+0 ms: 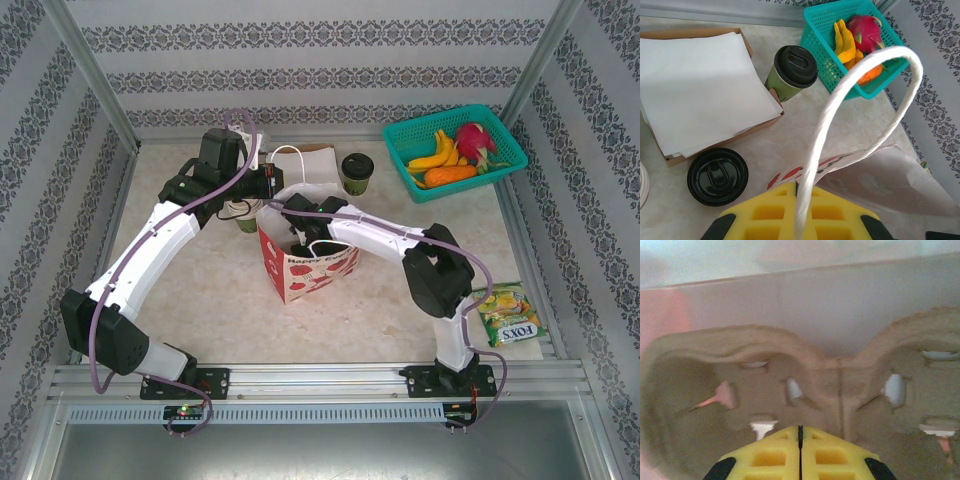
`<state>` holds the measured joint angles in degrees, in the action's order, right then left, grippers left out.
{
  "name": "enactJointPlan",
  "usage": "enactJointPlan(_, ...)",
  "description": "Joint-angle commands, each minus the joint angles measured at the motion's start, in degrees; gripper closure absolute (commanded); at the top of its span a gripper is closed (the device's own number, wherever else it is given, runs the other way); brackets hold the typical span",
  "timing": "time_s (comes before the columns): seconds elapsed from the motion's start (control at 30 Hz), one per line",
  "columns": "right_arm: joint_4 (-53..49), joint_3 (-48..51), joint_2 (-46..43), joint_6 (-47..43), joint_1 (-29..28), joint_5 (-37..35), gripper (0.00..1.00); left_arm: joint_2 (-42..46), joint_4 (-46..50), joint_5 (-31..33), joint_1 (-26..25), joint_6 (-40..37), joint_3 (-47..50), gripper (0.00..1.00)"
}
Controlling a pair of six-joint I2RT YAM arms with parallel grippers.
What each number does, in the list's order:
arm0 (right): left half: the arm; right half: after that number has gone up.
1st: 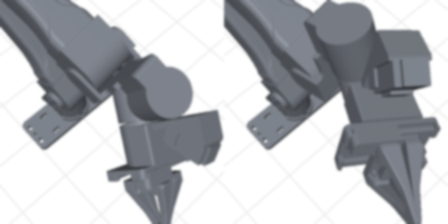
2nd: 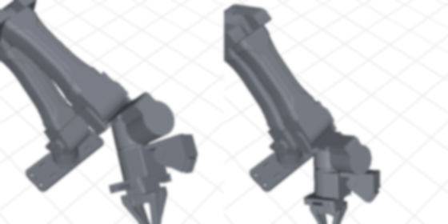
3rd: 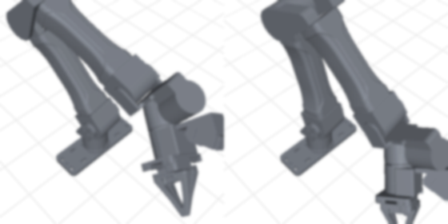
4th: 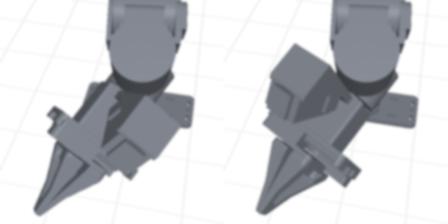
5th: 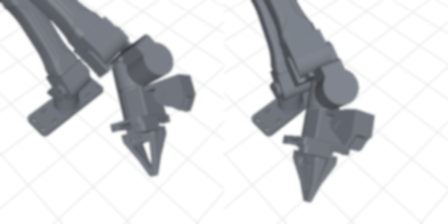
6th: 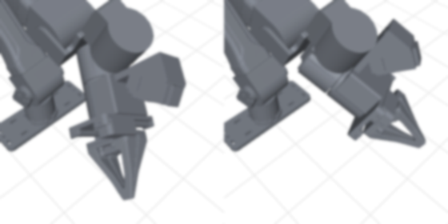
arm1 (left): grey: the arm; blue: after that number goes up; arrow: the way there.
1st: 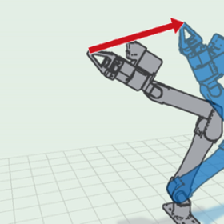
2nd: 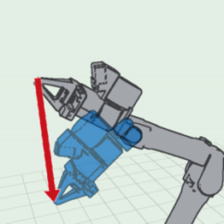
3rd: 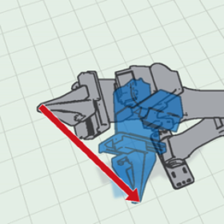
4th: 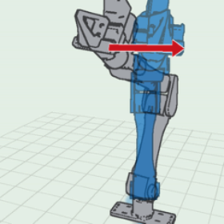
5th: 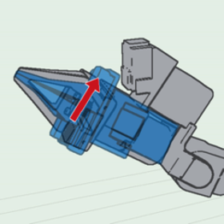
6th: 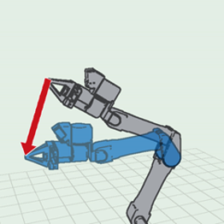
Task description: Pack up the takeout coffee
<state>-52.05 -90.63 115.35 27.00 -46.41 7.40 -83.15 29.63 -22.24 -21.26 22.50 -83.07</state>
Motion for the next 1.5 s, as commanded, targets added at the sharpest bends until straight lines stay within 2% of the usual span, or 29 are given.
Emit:
enactJointPlan(0.0, -2.6, -1.1, 1.3, 3.2, -0.5, -6.8, 0.88, -0.4, 1.8, -0.9, 0.3, -1.3, -1.6, 1.0)
enactJointPlan(0.3, 0.1, -2.0, -5.0, -1.6, -0.7, -0.9, 0.71, -0.4, 2.0, -1.1, 0.3, -3.1, -1.8, 1.0)
enactJointPlan(0.67, -1.3, -6.9, -10.5, -3.0, 0.2, 2.7, 0.6, 0.3, 2.8, -1.7, 0.3, -5.4, -2.2, 1.0)
enactJointPlan(0.83, 1.1, -6.4, -15.2, -2.1, 1.6, 4.8, 0.53, 0.3, 2.5, -1.7, 0.3, -6.4, -1.8, 1.0)
enactJointPlan(1.0, 5.6, -6.6, -19.3, -0.7, 2.0, 5.4, 0.43, 0.2, 1.5, -3.0, 0.3, -7.4, -1.5, 1.0)
enactJointPlan(1.17, 8.8, -5.0, -23.9, -3.5, 2.9, 5.0, 0.33, 0.2, 1.4, -3.1, 0.3, -8.2, -1.3, 1.0)
enactJointPlan(1.2, 9.7, -4.6, -24.9, -4.4, 3.3, 5.2, 0.29, 0.1, 1.5, -3.3, 0.3, -8.5, -1.3, 1.0)
enactJointPlan(1.27, 11.5, -3.5, -26.8, -6.0, 4.0, 4.8, 0.03, 0.1, 1.3, -3.8, 0.3, -9.0, -1.3, 1.0)
enactJointPlan(1.47, 18.3, 0.7, -32.2, -12.7, 6.9, 3.7, 0.02, 0.8, 0.5, -7.5, 0.3, -11.5, -1.2, 1.0)
